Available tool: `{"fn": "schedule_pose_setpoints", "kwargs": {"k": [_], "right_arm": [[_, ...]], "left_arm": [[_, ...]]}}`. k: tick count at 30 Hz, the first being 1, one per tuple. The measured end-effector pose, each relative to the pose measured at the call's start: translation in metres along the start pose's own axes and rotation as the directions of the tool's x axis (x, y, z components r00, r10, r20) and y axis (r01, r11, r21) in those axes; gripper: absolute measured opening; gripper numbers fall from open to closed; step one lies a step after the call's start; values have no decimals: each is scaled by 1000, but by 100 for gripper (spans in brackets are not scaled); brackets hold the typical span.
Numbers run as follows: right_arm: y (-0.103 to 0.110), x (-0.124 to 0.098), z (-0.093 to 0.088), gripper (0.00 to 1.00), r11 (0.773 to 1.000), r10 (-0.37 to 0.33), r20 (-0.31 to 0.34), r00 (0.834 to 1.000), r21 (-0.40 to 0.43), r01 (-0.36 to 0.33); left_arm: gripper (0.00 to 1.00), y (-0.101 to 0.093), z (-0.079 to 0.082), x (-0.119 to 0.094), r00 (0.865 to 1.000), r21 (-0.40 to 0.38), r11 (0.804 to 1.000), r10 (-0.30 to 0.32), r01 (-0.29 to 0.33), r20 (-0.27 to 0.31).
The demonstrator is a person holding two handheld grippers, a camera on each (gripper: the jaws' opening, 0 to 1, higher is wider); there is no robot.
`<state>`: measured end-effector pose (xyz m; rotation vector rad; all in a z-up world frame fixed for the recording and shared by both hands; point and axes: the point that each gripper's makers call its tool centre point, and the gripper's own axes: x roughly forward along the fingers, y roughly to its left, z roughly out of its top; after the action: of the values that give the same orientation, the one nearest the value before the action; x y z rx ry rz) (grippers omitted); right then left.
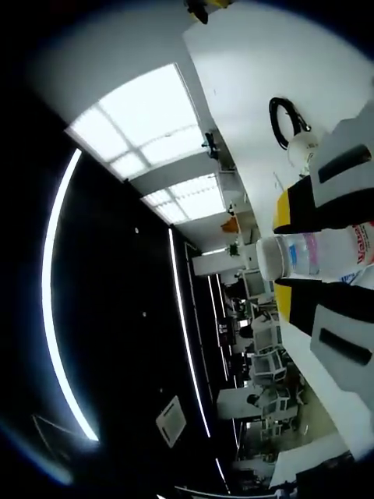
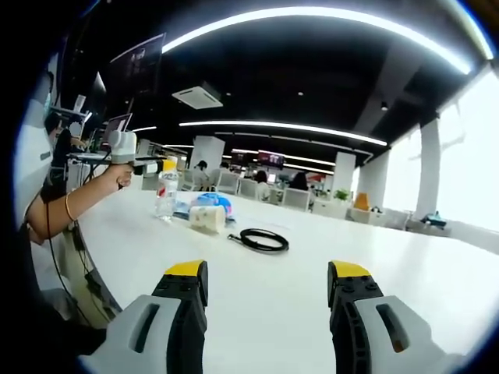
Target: Arrange the tabletop items into an orderly group along one side of the table until the central work area is clear of visible clutter.
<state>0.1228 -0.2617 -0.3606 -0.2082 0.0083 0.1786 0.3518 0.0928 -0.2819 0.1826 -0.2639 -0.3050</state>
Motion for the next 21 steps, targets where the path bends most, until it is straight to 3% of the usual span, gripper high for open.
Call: {"fn": "schedule_pose_setpoints", "kwargs": {"k": [12,16,21], "right_arm": [[-3,-2,0,60,1000,-15,10,1000,15,14],[-2,-3,1,60,1000,-9,8,1000,12,9],[-1,-2,4,60,1000,-3,15,1000,7,3]], "left_arm": [[22,5,-1,1,1000,-18,1000,4,-4,-10],[29,0,-1,-1,999,-37,999,-30,30,-19],[33,1,-2,-5,999,-37,999,-21,20,-28]]}}
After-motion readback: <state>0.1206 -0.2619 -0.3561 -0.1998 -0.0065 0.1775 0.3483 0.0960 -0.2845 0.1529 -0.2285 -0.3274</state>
